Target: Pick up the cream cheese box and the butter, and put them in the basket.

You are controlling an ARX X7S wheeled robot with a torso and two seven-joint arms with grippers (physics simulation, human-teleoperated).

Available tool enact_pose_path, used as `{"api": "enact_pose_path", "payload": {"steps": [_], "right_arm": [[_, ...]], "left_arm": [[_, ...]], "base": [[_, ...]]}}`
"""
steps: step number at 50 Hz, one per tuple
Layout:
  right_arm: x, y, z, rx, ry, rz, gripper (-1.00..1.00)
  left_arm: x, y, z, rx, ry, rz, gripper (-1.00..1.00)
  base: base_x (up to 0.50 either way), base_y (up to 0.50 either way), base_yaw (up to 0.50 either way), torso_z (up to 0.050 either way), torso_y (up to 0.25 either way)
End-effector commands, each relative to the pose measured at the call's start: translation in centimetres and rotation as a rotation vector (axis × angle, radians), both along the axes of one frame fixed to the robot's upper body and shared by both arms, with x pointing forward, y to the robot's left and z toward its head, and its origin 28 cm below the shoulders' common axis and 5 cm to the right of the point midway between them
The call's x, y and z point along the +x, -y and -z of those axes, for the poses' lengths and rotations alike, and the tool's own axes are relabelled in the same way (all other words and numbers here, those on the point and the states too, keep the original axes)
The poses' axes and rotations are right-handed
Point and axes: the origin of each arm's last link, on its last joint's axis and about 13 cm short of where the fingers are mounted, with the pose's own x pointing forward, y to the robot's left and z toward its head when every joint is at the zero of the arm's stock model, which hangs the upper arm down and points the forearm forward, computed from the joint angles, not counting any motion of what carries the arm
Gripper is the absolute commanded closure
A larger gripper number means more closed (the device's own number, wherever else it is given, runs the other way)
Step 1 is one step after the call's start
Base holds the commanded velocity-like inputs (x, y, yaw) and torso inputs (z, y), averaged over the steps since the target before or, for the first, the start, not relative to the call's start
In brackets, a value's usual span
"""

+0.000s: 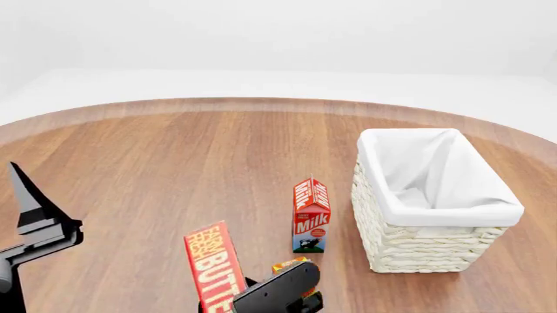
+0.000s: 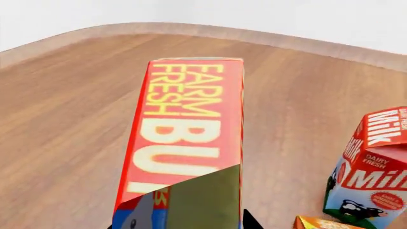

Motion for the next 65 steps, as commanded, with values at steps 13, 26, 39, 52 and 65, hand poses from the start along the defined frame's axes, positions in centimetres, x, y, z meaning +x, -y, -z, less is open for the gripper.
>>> {"api": "enact_pose_path", "payload": {"steps": [13,26,39,52,65], "right_arm": [[-0.2,3.8,-7.8,0.126,0.282,0.135,1.0],[0.1,8.0,-12.4,0.147,0.431,0.297,1.0],[1.7,14.5,-15.0,0.064,0.545,0.623,1.0],[3.0,18.2,-16.4,-0.027,0.581,0.793,1.0],[3.9,19.9,-20.2,-0.181,0.592,0.684,1.0]], "left_arm": [[-0.1,-0.1,-0.3,0.009,0.006,-0.011,-1.0],[-0.2,0.1,-0.5,0.018,0.01,-0.007,-1.0],[-0.1,0.4,-0.7,0.033,0.008,0.001,-1.0],[-0.2,0.4,-0.9,0.04,0.011,0.001,-1.0],[-0.1,0.7,-0.8,0.042,0.004,0.01,-1.0]], "base": [[0.0,0.0,0.0,0.001,0.002],[0.0,0.0,0.0,0.0,0.001],[0.0,0.0,0.0,0.001,0.001],[0.0,0.0,0.0,0.001,0.002],[0.0,0.0,0.0,0.0,0.001]]}}
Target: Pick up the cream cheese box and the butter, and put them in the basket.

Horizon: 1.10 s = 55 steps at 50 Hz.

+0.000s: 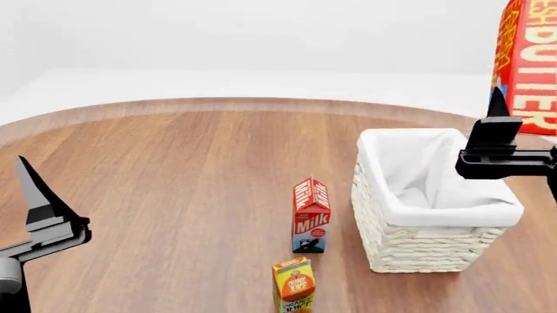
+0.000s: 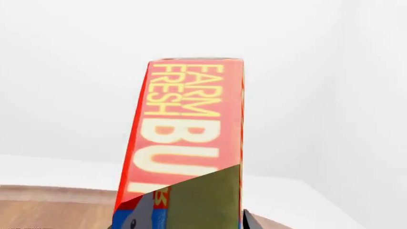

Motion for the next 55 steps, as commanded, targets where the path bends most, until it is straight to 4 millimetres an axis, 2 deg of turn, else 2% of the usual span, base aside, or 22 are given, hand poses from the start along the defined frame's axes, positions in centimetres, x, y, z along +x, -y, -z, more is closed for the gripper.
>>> {"api": "enact_pose_path", "payload": {"steps": [1,6,16,22,25,30,44,55], "right_arm": [[0.8,2.3,-3.6,-0.075,0.003,0.002,1.0],[3.4,3.5,-4.4,-0.107,-0.102,-0.013,1.0],[4.9,4.2,-5.6,-0.098,-0.192,-0.066,1.0],[6.3,5.1,-7.6,-0.133,-0.223,-0.077,1.0],[7.1,5.4,-7.8,-0.138,-0.248,-0.085,1.0],[8.5,6.0,-6.9,-0.106,-0.321,-0.082,1.0],[10.6,6.1,-2.7,0.016,-0.439,-0.068,1.0],[11.8,5.9,-1.9,0.055,-0.459,-0.063,1.0]], "left_arm": [[0.1,-0.1,0.0,0.007,-0.003,-0.007,-1.0],[0.1,-0.1,-0.1,0.007,-0.002,-0.006,-1.0],[0.1,0.0,-0.1,0.008,-0.006,0.002,-1.0],[0.1,0.1,-0.2,0.01,-0.006,0.002,-1.0],[0.1,0.1,-0.2,0.01,-0.008,0.004,-1.0],[0.1,0.1,-0.2,0.009,-0.008,0.003,-1.0],[0.2,0.2,0.0,0.011,-0.014,0.006,-1.0],[0.3,0.2,0.1,0.012,-0.017,0.007,-1.0]], "base": [[0.0,0.0,0.0,0.0,0.0],[0.0,0.0,0.0,0.0,0.002],[0.0,0.0,0.0,0.001,0.001],[0.0,0.0,0.0,0.0,0.002],[0.0,0.0,0.0,0.0,0.0],[0.0,0.0,0.0,0.0,0.002],[0.0,0.0,0.0,0.001,0.001],[0.0,0.0,0.0,0.0,0.002]]}}
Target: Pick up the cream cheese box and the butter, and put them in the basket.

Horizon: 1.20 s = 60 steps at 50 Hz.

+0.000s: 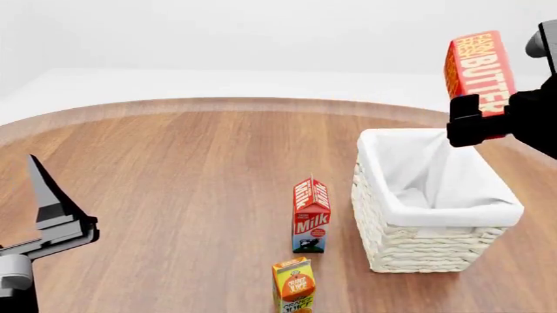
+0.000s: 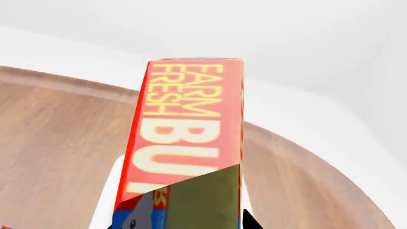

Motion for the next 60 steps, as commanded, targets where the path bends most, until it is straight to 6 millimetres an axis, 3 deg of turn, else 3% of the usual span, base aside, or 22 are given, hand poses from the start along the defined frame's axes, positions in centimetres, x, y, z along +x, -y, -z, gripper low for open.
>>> {"api": "enact_pose_path", "payload": {"steps": [1,10,31,49,60], "right_arm": [[1.6,-0.2,0.6,0.056,0.019,0.028,1.0],[2.9,-0.7,2.3,0.097,-0.017,0.021,1.0],[5.7,0.3,6.2,0.1,-0.127,0.075,1.0],[6.6,0.9,8.2,0.102,-0.171,0.113,1.0],[7.1,0.0,9.4,0.083,-0.201,0.07,1.0]], "left_arm": [[0.1,-0.2,0.1,0.006,-0.002,-0.01,-1.0],[0.2,-0.2,0.1,0.005,-0.002,-0.011,-1.0],[0.2,-0.2,0.2,0.007,-0.004,-0.009,-1.0],[0.2,-0.1,0.2,0.008,-0.007,-0.005,-1.0],[0.2,-0.1,0.2,0.006,-0.007,-0.006,-1.0]], "base": [[0.0,0.0,0.0,0.01,0.0],[0.0,0.0,0.0,0.0,0.001],[0.0,0.0,0.0,0.0,0.001],[0.0,0.0,0.0,0.001,0.001],[0.0,0.0,0.0,0.0,0.002]]}}
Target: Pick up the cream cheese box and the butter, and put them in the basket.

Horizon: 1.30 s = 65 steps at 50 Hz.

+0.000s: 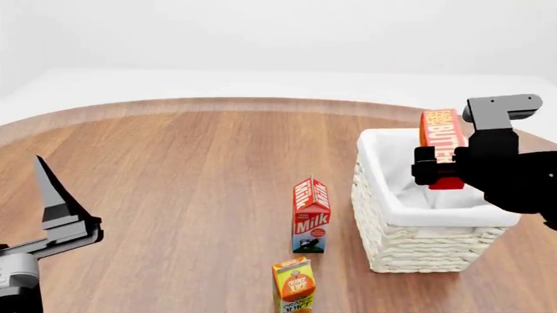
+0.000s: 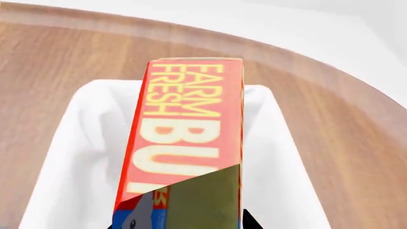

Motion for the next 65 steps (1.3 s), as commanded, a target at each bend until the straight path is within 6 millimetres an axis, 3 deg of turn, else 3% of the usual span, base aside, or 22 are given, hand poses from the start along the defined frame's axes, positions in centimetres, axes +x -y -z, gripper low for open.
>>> {"api": "enact_pose_path", "payload": {"steps": [1,20,21,39,49,59,65], "right_arm": [[1.0,-0.6,0.0,-0.013,0.036,-0.032,1.0],[1.8,0.0,1.0,-0.028,0.029,0.012,1.0],[1.8,0.0,1.0,-0.028,0.029,0.012,-1.0],[1.8,-0.1,1.2,-0.051,0.022,-0.001,-1.0],[0.5,-0.5,-0.1,-0.05,0.069,-0.03,-1.0],[-8.3,-1.8,-2.1,-0.057,0.252,-0.145,-1.0],[-10.8,-1.7,-2.3,-0.072,0.327,-0.14,-1.0]], "left_arm": [[0.1,-0.3,0.0,0.002,0.0,-0.012,-1.0],[0.1,-0.2,0.1,0.003,-0.003,-0.01,-1.0],[0.1,-0.2,0.0,0.003,-0.002,-0.01,-1.0],[0.0,-0.2,0.0,0.004,-0.001,-0.01,-1.0],[0.0,-0.2,-0.1,0.005,0.001,-0.011,-1.0],[-0.1,0.0,-0.1,0.01,0.004,-0.006,-1.0],[-0.2,0.1,-0.4,0.018,0.009,-0.004,-1.0]], "base": [[0.0,0.0,0.0,0.0,0.0],[0.0,0.0,0.0,0.001,0.001],[0.0,0.0,0.0,0.0,0.01],[0.0,0.0,0.0,0.0,0.0],[0.0,0.0,0.0,0.0,0.0],[0.0,0.0,0.0,0.0,0.0],[0.0,0.0,0.0,0.0,0.0]]}}
